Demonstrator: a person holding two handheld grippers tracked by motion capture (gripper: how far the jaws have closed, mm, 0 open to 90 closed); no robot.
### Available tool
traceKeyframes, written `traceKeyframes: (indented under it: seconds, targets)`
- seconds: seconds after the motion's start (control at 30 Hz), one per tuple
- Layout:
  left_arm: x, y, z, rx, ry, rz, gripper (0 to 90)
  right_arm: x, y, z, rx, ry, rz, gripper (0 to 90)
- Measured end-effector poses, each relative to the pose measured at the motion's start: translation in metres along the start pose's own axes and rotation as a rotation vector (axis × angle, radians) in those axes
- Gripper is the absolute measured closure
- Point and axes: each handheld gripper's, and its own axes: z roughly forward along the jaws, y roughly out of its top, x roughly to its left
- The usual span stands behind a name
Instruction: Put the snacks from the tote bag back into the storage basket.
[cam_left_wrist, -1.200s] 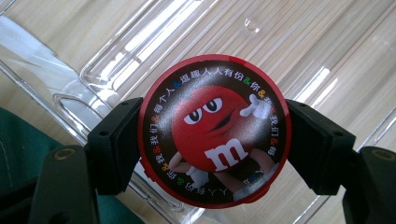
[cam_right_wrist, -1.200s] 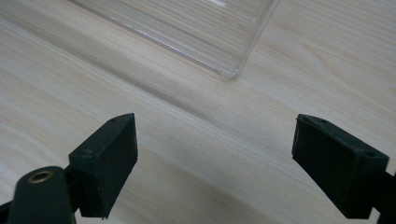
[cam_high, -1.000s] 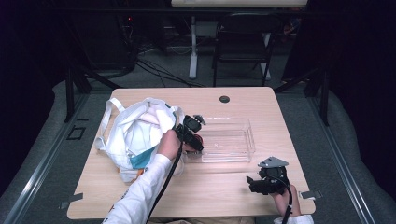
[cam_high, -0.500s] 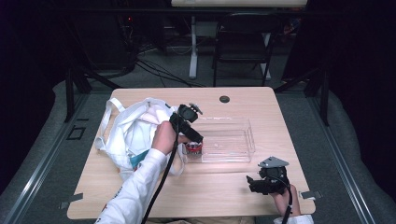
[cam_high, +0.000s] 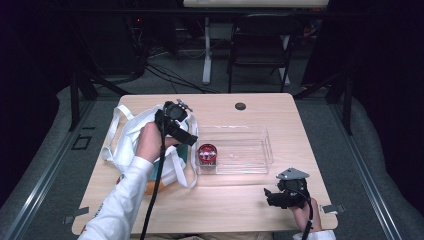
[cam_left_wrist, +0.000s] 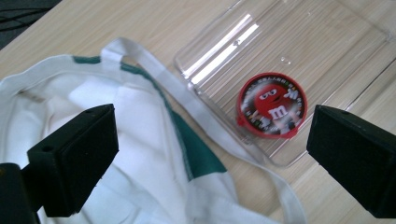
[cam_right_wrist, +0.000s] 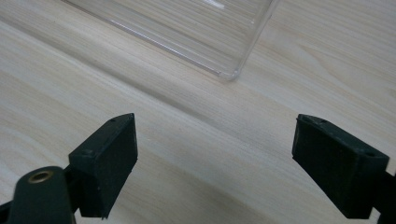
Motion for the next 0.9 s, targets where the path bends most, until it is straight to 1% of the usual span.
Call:
traceKeyframes:
  seconds: [0.07,0.13,0.17,0.2,0.23,0.27,0.33,0.37,0.4,0.5,0.57,0.6,0.67,0.73,0.77,0.8,0.87,0.9]
  targets:
    - [0.002,-0.002,-0.003,-0.003,0.004,-0.004,1.9,0.0,0.0,0.0,-0.001,0.0,-0.001,13.7]
    - [0.008,-0.01,-0.009,-0.012,0.015,-0.018,1.6,0.001,0.0,0.001,-0.009,-0.003,0.001,13.7]
    - [0.011,-0.014,-0.012,-0.006,0.019,-0.02,1.6,0.001,0.0,0.001,-0.009,-0.003,0.001,13.7]
    - [0.013,-0.017,-0.014,-0.01,0.024,-0.026,1.3,0.001,0.0,0.0,-0.007,-0.003,-0.001,13.7]
    - [0.018,-0.025,-0.017,-0.009,0.035,-0.036,1.2,0.0,0.0,0.0,-0.01,-0.005,0.001,13.7]
    - [0.018,-0.025,-0.017,-0.009,0.035,-0.036,1.2,0.0,0.0,0.0,-0.01,-0.005,0.001,13.7]
    - [0.022,-0.033,-0.02,-0.011,0.04,-0.047,1.1,0.0,0.0,0.0,-0.004,-0.003,-0.001,13.7]
    - [0.027,-0.041,-0.022,-0.013,0.042,-0.06,1.0,0.001,0.0,0.0,-0.006,-0.005,-0.003,13.7]
    - [0.027,-0.041,-0.022,-0.013,0.042,-0.06,1.0,0.001,0.0,0.0,-0.01,-0.006,0.0,13.7]
    - [0.034,-0.051,-0.025,-0.008,0.054,-0.079,0.6,0.001,0.0,0.0,-0.008,-0.006,0.002,13.7]
    - [0.04,-0.062,-0.027,-0.017,0.051,-0.102,0.6,0.001,0.0,0.0,-0.01,-0.007,0.003,13.7]
    - [0.04,-0.062,-0.027,-0.017,0.051,-0.102,0.5,0.001,0.0,0.0,-0.01,-0.007,0.003,13.7]
    - [0.043,-0.067,-0.029,-0.018,0.065,-0.113,0.5,0.001,0.0,0.0,-0.002,-0.007,-0.003,13.7]
    - [0.048,-0.078,-0.033,-0.022,0.081,-0.129,0.5,0.001,0.0,0.001,-0.008,-0.007,0.004,13.6]
    - [0.048,-0.078,-0.033,-0.022,0.081,-0.129,0.5,0.001,0.0,0.0,-0.003,-0.006,-0.001,13.7]
    - [0.05,-0.086,-0.036,-0.025,0.097,-0.133,0.5,0.001,0.0,0.0,-0.002,-0.007,-0.002,13.7]
    - [0.053,-0.096,-0.038,-0.034,0.106,-0.146,0.5,0.001,0.0,0.001,-0.009,-0.008,0.004,13.6]
    - [0.053,-0.096,-0.038,-0.034,0.106,-0.146,0.5,0.001,0.0,0.001,-0.009,-0.008,0.004,13.6]
